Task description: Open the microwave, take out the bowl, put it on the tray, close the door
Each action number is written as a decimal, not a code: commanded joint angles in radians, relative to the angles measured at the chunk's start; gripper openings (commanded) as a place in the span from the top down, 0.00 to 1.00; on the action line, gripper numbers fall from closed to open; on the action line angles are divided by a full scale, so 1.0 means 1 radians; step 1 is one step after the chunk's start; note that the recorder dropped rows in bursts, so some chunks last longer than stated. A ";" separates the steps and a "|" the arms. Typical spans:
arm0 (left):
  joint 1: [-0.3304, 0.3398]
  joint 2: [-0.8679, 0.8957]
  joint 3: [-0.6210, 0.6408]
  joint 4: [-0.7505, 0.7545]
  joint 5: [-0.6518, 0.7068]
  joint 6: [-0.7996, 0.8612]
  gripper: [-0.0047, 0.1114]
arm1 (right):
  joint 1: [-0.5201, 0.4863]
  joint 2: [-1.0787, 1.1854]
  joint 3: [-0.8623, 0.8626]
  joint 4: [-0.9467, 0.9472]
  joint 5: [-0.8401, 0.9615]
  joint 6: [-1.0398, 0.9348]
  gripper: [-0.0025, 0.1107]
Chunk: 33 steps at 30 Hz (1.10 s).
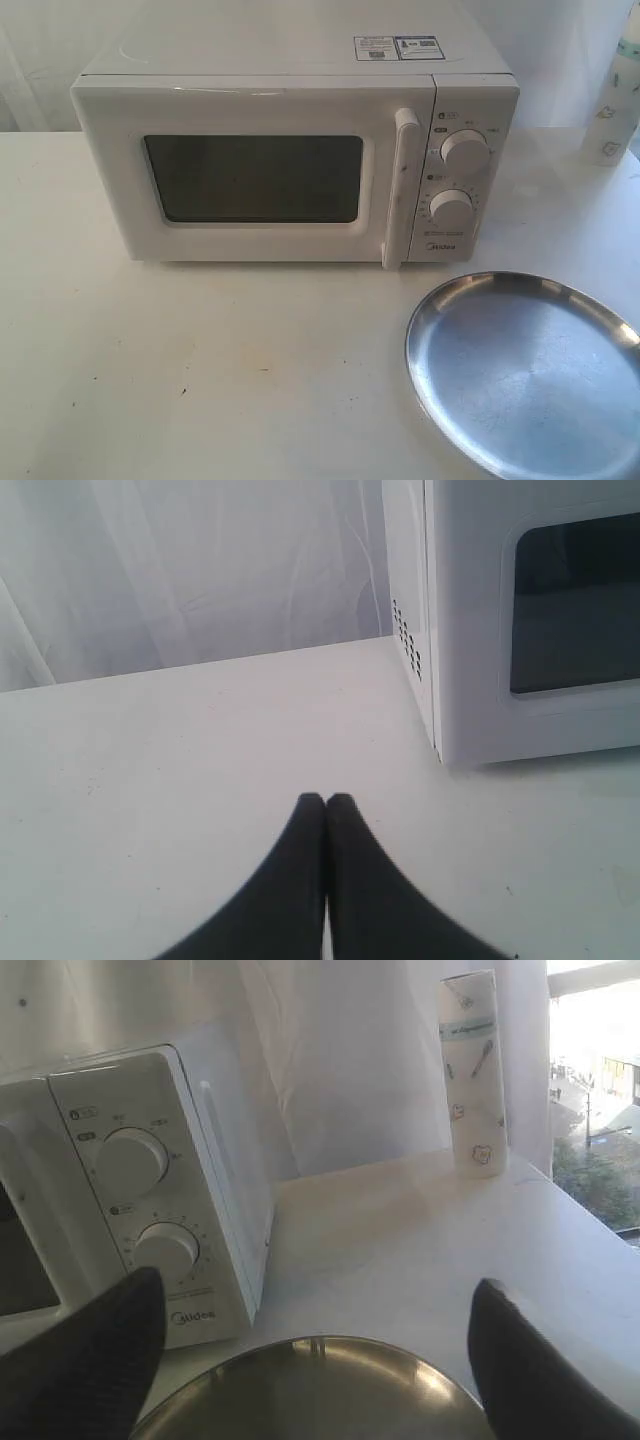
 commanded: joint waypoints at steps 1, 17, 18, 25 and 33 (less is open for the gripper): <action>-0.006 -0.002 -0.003 -0.008 -0.004 0.000 0.96 | -0.002 -0.002 -0.004 -0.002 -0.007 0.001 0.31; -0.006 -0.002 -0.003 -0.008 -0.004 0.000 0.96 | -0.002 -0.002 -0.004 -0.001 -0.039 0.014 0.31; -0.006 -0.002 -0.003 -0.008 -0.004 0.000 0.96 | -0.002 -0.002 -0.004 -0.001 -0.088 0.004 0.31; -0.006 -0.002 -0.003 -0.008 -0.004 0.000 0.96 | -0.002 -0.002 -0.004 -0.001 -0.343 0.165 0.31; -0.006 -0.002 -0.003 -0.008 -0.004 0.000 0.96 | -0.002 0.000 -0.004 -0.001 -0.429 0.267 0.31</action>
